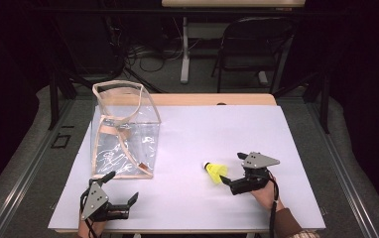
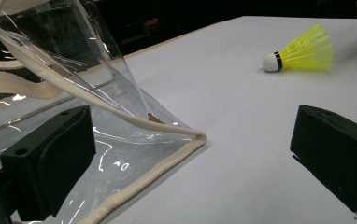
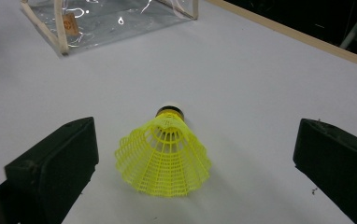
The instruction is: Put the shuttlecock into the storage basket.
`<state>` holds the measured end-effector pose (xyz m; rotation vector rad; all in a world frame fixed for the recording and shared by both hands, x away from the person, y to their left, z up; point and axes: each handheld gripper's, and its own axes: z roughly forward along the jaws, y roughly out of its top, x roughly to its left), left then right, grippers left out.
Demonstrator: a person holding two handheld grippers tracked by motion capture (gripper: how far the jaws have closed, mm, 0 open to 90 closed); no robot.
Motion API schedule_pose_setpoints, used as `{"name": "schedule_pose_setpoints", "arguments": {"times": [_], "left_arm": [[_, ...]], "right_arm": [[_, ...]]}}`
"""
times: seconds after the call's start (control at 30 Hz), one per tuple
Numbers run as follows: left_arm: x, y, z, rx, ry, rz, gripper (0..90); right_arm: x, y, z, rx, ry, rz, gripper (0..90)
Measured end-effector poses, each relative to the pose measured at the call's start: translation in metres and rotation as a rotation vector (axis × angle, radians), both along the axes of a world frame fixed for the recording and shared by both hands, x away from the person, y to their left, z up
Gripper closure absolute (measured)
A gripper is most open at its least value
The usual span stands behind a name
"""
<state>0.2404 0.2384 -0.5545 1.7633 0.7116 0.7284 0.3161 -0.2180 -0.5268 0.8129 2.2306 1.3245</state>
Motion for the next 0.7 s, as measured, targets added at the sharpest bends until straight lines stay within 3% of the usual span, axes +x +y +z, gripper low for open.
{"name": "schedule_pose_setpoints", "arguments": {"times": [0.7], "left_arm": [[0.0, 0.0, 0.0, 0.0, -0.001, 0.0, 0.0]], "right_arm": [[0.016, 0.004, -0.005, -0.039, 0.036, 0.019, 1.1]]}}
